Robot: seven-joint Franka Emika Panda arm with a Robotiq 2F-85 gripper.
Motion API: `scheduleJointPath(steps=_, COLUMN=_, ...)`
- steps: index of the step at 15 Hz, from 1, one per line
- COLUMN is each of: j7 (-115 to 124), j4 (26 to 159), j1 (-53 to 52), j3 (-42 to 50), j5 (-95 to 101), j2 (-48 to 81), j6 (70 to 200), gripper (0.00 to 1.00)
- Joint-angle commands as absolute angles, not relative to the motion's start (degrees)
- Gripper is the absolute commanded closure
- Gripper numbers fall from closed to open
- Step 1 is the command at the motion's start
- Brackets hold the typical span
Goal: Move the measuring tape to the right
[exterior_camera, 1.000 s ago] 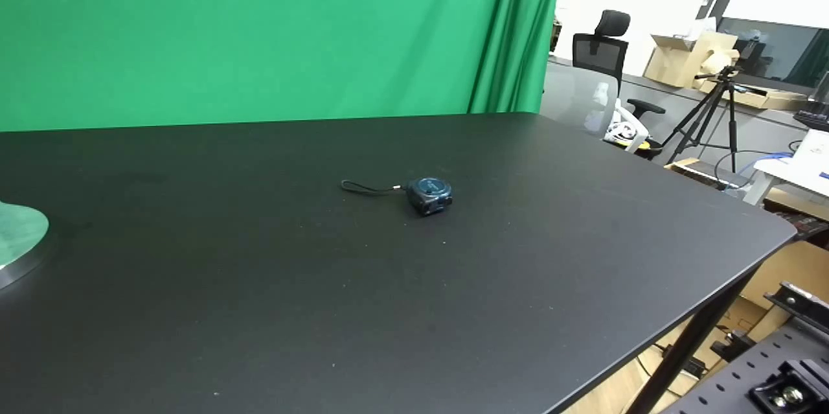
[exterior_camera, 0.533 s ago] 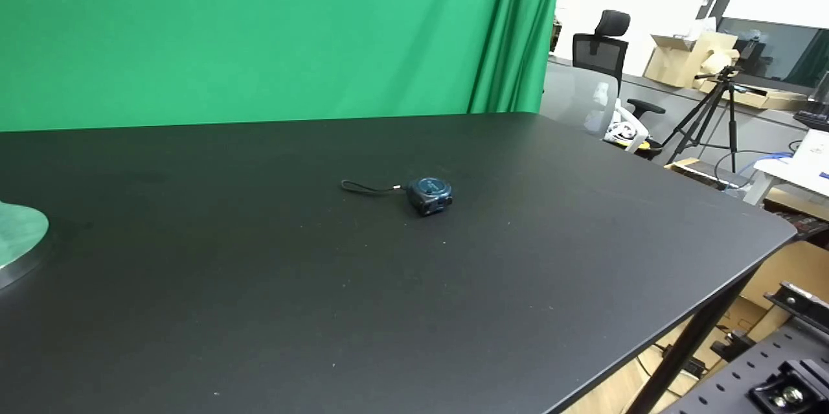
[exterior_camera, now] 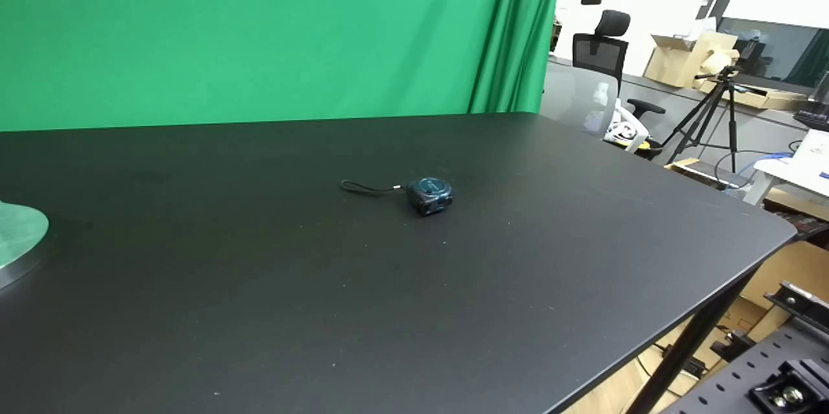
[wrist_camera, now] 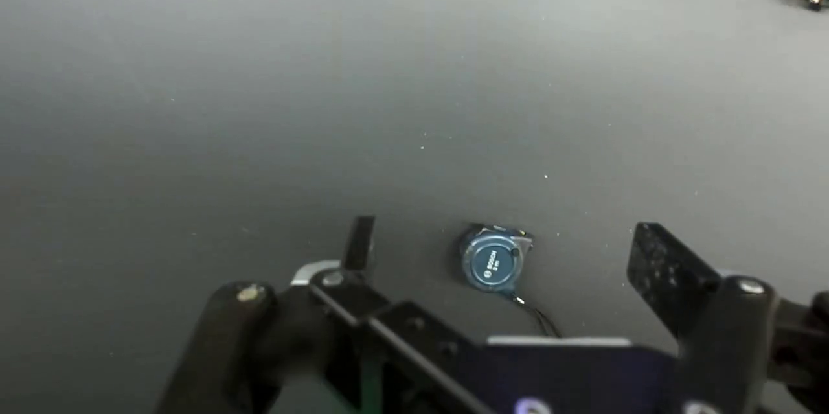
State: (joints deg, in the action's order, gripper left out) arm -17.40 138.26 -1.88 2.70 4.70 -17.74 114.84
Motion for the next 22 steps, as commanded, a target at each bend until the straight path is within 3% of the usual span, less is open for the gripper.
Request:
scheduleJointPath(steps=1, j7=-10.3, j4=139.7, j1=-2.5, j3=1.3, j5=-0.8, j2=-13.0, j6=121.1, gripper=0.0)
scheduleJointPath(steps=9, j7=-10.3, j4=140.8, j1=-2.2, j3=0.3, j5=-3.7, j2=-7.7, j6=126.7, gripper=0.0)
scheduleJointPath(steps=22, j7=-1.9, j4=142.8, j1=-2.5, j3=-2.7, j5=9.9, j2=2.3, j6=143.2, gripper=0.0)
